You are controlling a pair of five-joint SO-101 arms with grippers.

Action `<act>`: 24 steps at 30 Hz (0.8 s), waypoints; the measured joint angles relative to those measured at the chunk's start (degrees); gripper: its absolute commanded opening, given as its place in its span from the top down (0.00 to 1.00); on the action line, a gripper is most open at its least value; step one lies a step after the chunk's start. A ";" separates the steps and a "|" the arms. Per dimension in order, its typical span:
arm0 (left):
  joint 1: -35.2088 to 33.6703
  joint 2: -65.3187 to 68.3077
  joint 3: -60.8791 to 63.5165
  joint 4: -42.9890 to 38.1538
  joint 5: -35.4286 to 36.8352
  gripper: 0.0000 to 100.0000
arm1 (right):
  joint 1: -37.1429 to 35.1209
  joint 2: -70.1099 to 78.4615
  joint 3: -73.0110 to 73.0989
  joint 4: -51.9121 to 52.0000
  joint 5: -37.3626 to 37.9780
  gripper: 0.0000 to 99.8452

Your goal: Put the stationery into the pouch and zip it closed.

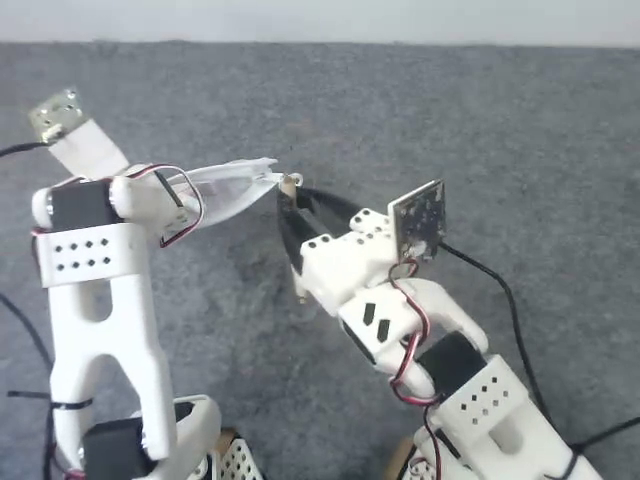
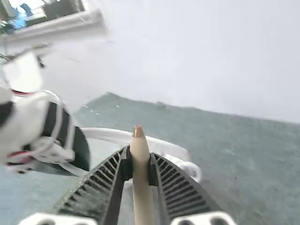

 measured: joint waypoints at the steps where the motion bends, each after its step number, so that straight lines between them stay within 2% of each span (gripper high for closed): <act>1: 0.18 0.00 0.00 0.00 0.00 0.99 | -0.53 0.00 0.00 -2.02 0.00 0.99; 8: 0.18 0.00 0.00 -0.35 0.18 0.99 | -1.05 0.00 0.00 -19.52 0.00 0.99; 20: 0.18 0.00 0.00 -0.35 0.09 0.99 | -1.76 0.18 0.00 -37.27 0.00 0.99; 24: 0.18 0.00 0.00 -0.35 0.09 0.99 | -1.76 6.07 0.00 -42.81 0.00 0.99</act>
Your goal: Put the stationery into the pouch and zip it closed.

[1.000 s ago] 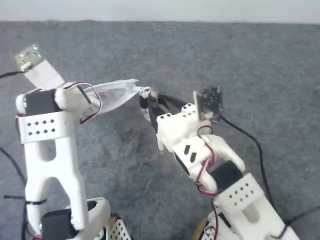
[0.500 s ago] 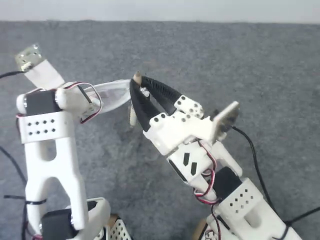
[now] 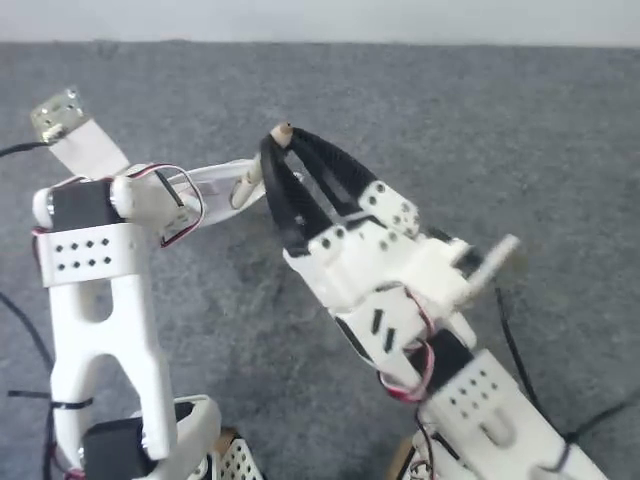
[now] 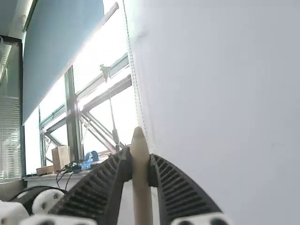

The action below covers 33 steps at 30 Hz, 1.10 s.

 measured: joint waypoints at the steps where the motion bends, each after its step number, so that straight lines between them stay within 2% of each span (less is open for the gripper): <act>1: 0.00 0.00 0.00 -0.18 0.09 0.99 | 0.09 2.20 0.00 -1.93 0.00 0.99; 4: 0.00 0.00 0.00 -0.35 0.09 0.99 | 0.18 9.05 0.00 -8.00 0.09 0.99; 9: 0.00 0.00 0.00 -0.35 0.09 0.99 | 0.53 22.07 0.00 -17.05 4.92 0.99; 15: 0.00 0.00 0.00 -0.35 -0.09 0.99 | 0.35 33.32 0.00 -20.48 13.89 0.99; 17: 0.00 0.00 0.00 -0.35 -0.18 0.99 | 0.18 34.46 0.79 -20.48 16.88 0.97; 23: 0.00 0.00 0.00 -0.44 -0.35 0.99 | -2.29 34.64 6.15 -20.48 22.77 0.80; 33: 0.00 0.00 0.53 -0.88 -0.70 0.99 | -4.57 31.82 11.43 -20.48 23.30 0.81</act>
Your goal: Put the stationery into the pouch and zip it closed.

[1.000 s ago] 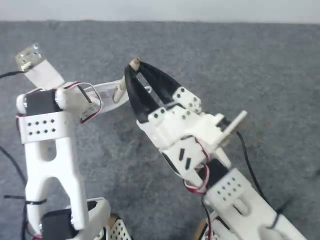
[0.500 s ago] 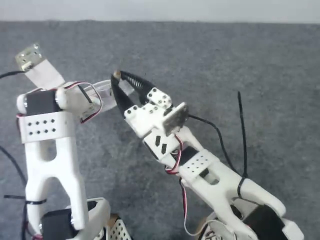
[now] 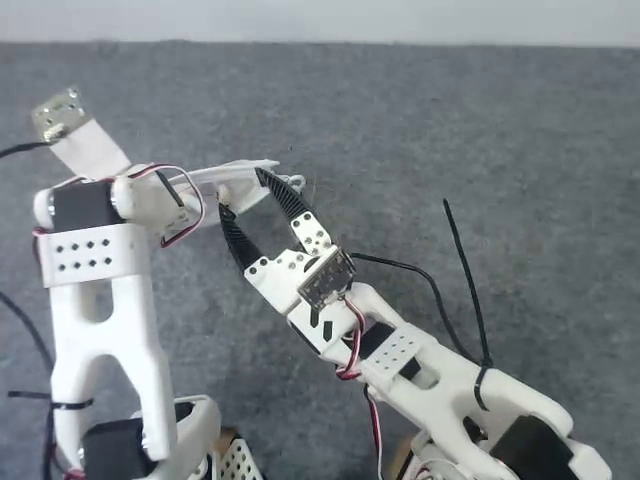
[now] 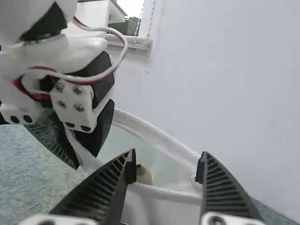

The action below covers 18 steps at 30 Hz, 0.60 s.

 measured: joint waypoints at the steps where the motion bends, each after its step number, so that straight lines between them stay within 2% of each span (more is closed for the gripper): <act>1: 0.00 0.00 0.00 0.00 0.00 0.99 | 0.00 -0.44 0.44 0.00 0.00 0.83; 7: 0.00 0.00 0.00 -0.09 0.00 0.99 | -1.58 -4.66 2.46 0.00 0.00 1.00; 11: 0.00 0.00 0.00 -0.09 0.00 0.99 | -2.46 -7.38 3.16 0.79 0.00 0.97; 16: 0.00 0.00 0.00 -0.09 0.00 0.99 | -2.37 -8.62 2.29 10.46 0.00 0.98; 18: 0.00 0.00 0.00 -0.09 0.00 0.99 | -2.37 -8.62 0.70 14.51 -2.37 0.98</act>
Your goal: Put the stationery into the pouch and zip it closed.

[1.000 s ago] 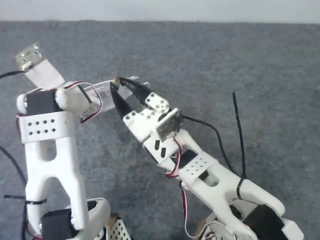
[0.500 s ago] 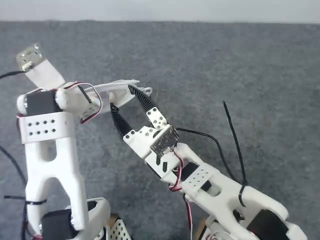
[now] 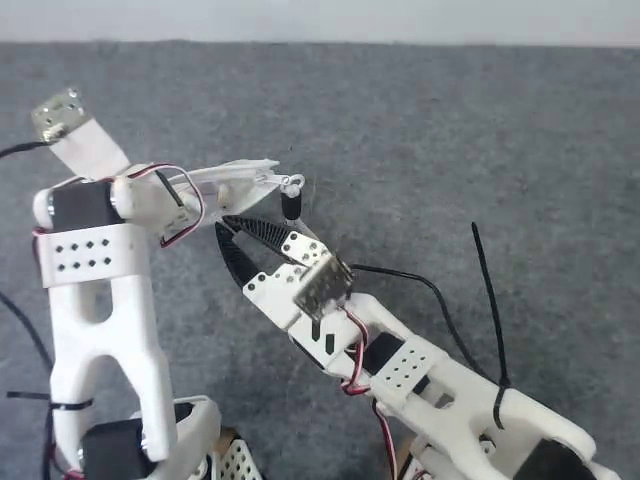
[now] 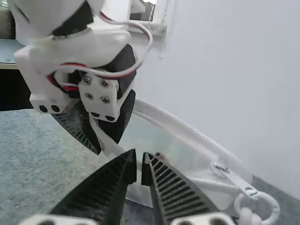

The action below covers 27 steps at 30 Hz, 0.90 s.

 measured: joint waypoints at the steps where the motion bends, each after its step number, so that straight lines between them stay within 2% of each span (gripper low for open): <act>1: 0.00 0.00 0.00 0.00 0.00 0.99 | 0.26 0.00 -1.23 2.02 -1.85 0.98; 9: 0.18 0.00 0.00 -0.53 0.44 0.99 | 6.42 0.00 -13.89 22.33 -19.78 0.98; 12: 0.18 0.00 0.00 -0.53 0.44 0.99 | 7.03 -0.09 -17.41 29.10 -23.12 0.98; 16: 0.18 0.00 0.00 -0.62 0.53 0.99 | 7.21 -1.41 -21.71 39.30 -23.12 0.96; 22: 0.09 0.00 0.00 -0.35 0.09 0.99 | 9.32 -6.86 -26.73 57.76 -17.58 0.77; 27: 0.09 0.00 0.00 -0.35 0.09 0.99 | 9.49 -11.87 -26.81 65.85 -17.41 0.77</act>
